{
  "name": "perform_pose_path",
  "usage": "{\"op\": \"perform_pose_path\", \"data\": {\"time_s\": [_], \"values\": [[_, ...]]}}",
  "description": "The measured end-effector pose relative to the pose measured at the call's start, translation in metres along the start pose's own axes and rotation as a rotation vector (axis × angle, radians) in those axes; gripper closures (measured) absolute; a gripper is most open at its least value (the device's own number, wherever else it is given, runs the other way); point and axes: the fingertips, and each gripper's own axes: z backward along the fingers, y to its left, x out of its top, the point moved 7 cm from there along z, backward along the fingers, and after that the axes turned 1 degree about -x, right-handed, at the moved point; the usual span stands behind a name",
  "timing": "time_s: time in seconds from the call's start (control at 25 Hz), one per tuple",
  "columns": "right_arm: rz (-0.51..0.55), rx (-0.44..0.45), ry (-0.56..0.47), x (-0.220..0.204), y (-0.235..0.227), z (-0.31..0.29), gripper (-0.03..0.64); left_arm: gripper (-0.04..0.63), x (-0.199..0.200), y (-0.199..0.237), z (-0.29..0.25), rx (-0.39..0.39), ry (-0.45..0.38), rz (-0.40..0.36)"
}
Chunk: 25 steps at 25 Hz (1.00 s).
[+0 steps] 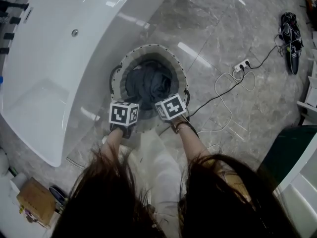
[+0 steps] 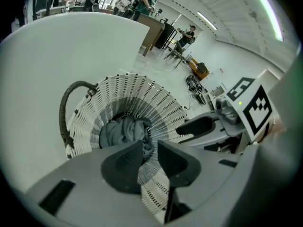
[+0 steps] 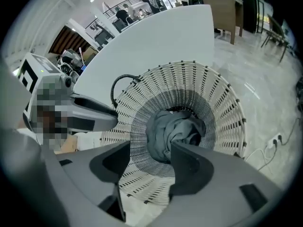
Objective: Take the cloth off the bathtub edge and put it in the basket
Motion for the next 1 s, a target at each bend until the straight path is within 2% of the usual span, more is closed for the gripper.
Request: {"op": "perform_pose_path", "data": {"time_s": [0.64,0.88,1.0], "values": [[0.052,-0.013,-0.044,0.016,0.029,0.021,0.356,0.494,-0.007,0.002,0.041,0.008,-0.075,0.003],[0.072,-0.004,-0.111,0.029,0.044,0.045,0.357,0.494,-0.002,-0.002,0.068,0.021,-0.121,-0.092],[0.087,-0.014,-0.130,0.033,0.053,0.057,0.357,0.494,-0.001,-0.002,0.083,0.017,-0.151,-0.116]]}}
